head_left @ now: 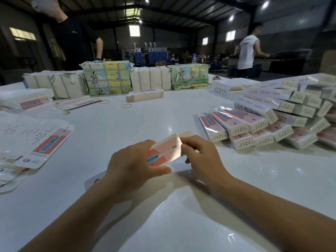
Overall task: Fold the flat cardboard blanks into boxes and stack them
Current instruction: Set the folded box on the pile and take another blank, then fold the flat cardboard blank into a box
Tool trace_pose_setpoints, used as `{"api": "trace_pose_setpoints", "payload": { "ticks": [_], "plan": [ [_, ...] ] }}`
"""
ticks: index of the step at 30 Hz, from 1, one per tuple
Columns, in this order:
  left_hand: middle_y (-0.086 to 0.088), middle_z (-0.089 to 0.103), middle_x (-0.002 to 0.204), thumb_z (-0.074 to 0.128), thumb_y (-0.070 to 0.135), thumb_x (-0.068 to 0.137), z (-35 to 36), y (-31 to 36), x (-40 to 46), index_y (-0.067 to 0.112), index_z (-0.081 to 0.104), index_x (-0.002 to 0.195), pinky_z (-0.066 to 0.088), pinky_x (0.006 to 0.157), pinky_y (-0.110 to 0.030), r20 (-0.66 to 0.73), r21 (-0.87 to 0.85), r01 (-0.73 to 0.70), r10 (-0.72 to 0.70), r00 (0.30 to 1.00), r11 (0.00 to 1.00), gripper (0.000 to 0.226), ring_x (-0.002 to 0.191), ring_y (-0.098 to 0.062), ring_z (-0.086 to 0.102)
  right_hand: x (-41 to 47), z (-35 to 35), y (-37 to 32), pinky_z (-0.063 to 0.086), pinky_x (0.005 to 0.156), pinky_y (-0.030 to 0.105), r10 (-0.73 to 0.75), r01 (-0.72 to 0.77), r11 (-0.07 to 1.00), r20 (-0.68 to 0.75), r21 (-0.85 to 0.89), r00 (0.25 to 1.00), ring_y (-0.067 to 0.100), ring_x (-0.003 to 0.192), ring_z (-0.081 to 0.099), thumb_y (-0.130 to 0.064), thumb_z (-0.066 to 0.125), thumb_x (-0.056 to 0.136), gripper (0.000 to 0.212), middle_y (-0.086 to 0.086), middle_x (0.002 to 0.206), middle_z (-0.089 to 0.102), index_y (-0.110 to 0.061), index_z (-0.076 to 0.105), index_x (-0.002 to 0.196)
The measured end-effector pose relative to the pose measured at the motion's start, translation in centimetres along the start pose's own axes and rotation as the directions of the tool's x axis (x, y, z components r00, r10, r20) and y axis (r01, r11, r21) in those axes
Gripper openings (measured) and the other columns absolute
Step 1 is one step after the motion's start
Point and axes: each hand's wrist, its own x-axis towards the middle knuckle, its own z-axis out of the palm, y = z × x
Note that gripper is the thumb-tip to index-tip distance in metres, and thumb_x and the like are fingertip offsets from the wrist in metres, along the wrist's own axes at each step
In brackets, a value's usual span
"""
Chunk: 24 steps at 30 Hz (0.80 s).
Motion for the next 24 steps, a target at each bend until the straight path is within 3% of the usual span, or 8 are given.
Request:
{"api": "trace_pose_setpoints", "payload": {
  "ticks": [6,8,11,13,15,19,21,24],
  "plan": [
    [0.016,0.056,0.105,0.04,0.08,0.056,-0.6,0.7,0.1,0.032,0.047,0.119,0.052,0.063,-0.021,-0.008,-0.052,0.007,-0.007,1.0,0.999,0.08,0.073,-0.01,0.059,0.2,0.0,-0.5,0.043,0.071,0.006,-0.059,0.052,0.994,-0.07,-0.1,0.996,-0.002,0.089,0.054,-0.018,0.056,0.094,0.027,-0.015,0.102,0.053,-0.024,0.063,0.119],
    [0.02,0.051,0.097,0.044,0.085,0.06,-1.0,1.0,0.2,0.033,0.048,0.118,0.052,0.062,-0.02,-0.052,-0.097,0.01,-0.016,0.999,0.995,0.078,0.069,-0.007,0.057,0.5,-0.2,-0.5,0.041,0.082,0.01,-0.022,-0.001,0.994,-0.213,-0.106,0.977,0.002,0.104,0.046,-0.029,0.066,0.087,0.061,-0.013,0.122,0.038,-0.031,0.038,0.141],
    [0.021,0.051,0.093,0.049,0.081,0.064,-1.0,1.4,0.2,0.034,0.049,0.118,0.052,0.062,-0.021,-0.072,-0.127,0.006,-0.015,0.997,0.992,0.071,0.071,-0.006,0.057,0.8,-0.5,-1.0,0.042,0.097,0.042,0.318,-0.27,0.907,-0.106,0.323,0.942,0.021,0.118,0.049,-0.027,0.078,0.072,0.093,-0.004,0.139,0.04,-0.035,0.022,0.147],
    [0.021,0.052,0.093,0.045,0.083,0.061,-0.8,1.7,0.1,0.034,0.049,0.117,0.049,0.061,-0.018,-0.012,-0.143,0.006,-0.008,1.0,0.99,0.075,0.07,-0.006,0.058,1.0,-0.5,-1.2,0.052,0.091,0.045,0.362,-0.4,0.615,0.207,0.68,0.909,0.029,0.108,0.061,-0.016,0.074,0.064,0.073,0.009,0.119,0.062,-0.017,0.047,0.132],
    [0.021,0.051,0.096,0.038,0.082,0.054,-0.7,1.8,0.1,0.033,0.047,0.119,0.048,0.062,-0.015,0.047,-0.158,0.022,-0.014,0.999,0.987,0.082,0.071,-0.007,0.059,1.2,-0.5,-1.1,0.057,0.084,0.037,0.322,-0.391,0.553,0.244,0.736,0.915,0.029,0.096,0.067,-0.002,0.068,0.069,0.043,0.012,0.097,0.069,-0.008,0.059,0.111],
    [0.017,0.055,0.095,0.034,0.083,0.052,-0.4,2.0,0.3,0.032,0.046,0.112,0.054,0.067,-0.021,0.06,-0.186,0.028,-0.017,0.998,0.982,0.08,0.072,-0.009,0.061,0.4,-0.1,-0.9,0.055,0.084,0.027,0.035,-0.027,0.968,-0.028,0.248,0.999,0.021,0.098,0.067,-0.005,0.056,0.092,0.025,0.001,0.102,0.069,-0.013,0.062,0.115],
    [0.016,0.056,0.092,0.035,0.083,0.055,-0.3,2.1,0.4,0.034,0.042,0.104,0.054,0.066,-0.023,0.022,-0.154,0.025,-0.022,1.0,0.988,0.069,0.07,-0.009,0.059,-0.2,0.2,-0.7,0.046,0.088,0.009,-0.164,0.153,0.97,-0.04,-0.19,0.986,0.009,0.106,0.058,-0.017,0.049,0.098,0.035,-0.008,0.12,0.059,-0.016,0.053,0.133],
    [0.015,0.055,0.09,0.047,0.076,0.07,-0.3,2.0,0.2,0.035,0.038,0.101,0.052,0.065,-0.022,0.004,-0.117,0.015,-0.015,1.0,0.993,0.052,0.069,-0.009,0.057,-0.6,0.4,-0.5,0.031,0.082,-0.006,-0.221,0.211,0.909,0.014,-0.36,0.975,0.001,0.108,0.047,-0.024,0.042,0.1,0.044,-0.011,0.123,0.049,-0.018,0.04,0.143]
  ]
}}
